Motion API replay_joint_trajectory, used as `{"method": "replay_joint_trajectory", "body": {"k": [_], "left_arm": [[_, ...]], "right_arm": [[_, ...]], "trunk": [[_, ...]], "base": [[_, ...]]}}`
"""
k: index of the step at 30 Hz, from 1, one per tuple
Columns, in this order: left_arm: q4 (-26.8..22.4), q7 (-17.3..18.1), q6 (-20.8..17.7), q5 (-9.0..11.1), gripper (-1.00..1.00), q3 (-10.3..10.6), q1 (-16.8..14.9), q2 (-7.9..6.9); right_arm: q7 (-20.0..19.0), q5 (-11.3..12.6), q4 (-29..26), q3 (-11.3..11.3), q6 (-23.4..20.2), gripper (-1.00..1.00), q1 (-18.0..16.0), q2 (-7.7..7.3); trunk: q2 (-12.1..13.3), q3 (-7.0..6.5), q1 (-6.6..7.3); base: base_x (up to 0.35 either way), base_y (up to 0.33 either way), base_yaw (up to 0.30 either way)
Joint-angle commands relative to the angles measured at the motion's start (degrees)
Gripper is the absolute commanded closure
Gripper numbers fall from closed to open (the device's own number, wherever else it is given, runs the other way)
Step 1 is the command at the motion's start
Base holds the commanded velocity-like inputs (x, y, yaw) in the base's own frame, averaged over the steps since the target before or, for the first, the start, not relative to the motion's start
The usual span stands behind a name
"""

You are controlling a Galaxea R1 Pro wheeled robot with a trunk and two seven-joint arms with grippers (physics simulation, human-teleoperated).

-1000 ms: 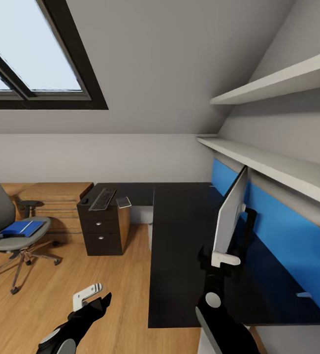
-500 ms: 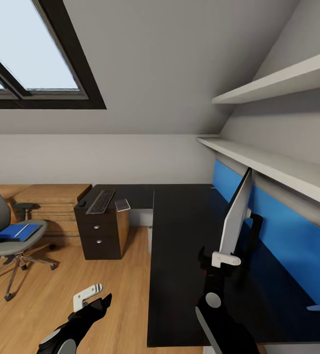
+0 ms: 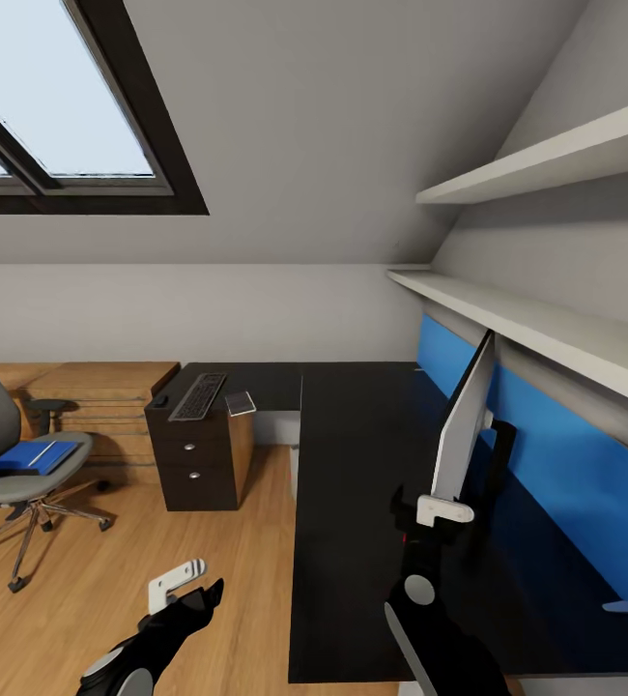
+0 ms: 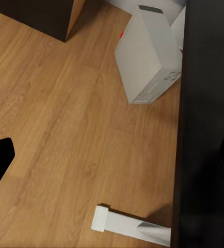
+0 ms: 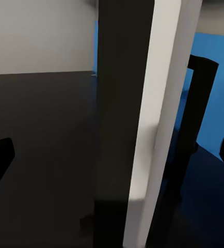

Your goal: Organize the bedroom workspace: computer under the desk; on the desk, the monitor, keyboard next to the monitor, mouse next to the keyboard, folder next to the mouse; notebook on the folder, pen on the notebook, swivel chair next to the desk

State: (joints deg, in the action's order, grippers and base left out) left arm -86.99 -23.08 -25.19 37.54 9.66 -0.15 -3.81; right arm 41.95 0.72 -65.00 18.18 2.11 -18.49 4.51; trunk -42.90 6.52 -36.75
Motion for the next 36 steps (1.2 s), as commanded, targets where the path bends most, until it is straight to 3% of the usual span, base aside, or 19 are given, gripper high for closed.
{"method": "replay_joint_trajectory", "body": {"k": [1,12,36], "left_arm": [[-0.11,-0.56,-0.04,0.60,-1.00,0.13,-0.02,-0.06],[-0.11,-0.56,-0.04,0.61,-1.00,0.18,-0.02,-0.06],[-0.11,-0.56,-0.04,0.54,-1.00,0.27,-0.02,-0.06]], "right_arm": [[0.27,0.10,0.04,0.06,0.19,-1.00,-0.05,-0.01],[0.33,0.16,0.05,-1.92,0.01,-1.00,-0.05,-0.03],[0.34,0.16,0.05,-3.51,-0.99,-1.00,-0.05,-0.06]], "trunk": [[-0.07,0.08,-0.02],[-0.07,0.08,-0.02],[-0.07,0.08,-0.02]], "base": [[0.000,0.000,0.000],[0.000,0.000,0.000],[0.000,0.000,0.000]]}}
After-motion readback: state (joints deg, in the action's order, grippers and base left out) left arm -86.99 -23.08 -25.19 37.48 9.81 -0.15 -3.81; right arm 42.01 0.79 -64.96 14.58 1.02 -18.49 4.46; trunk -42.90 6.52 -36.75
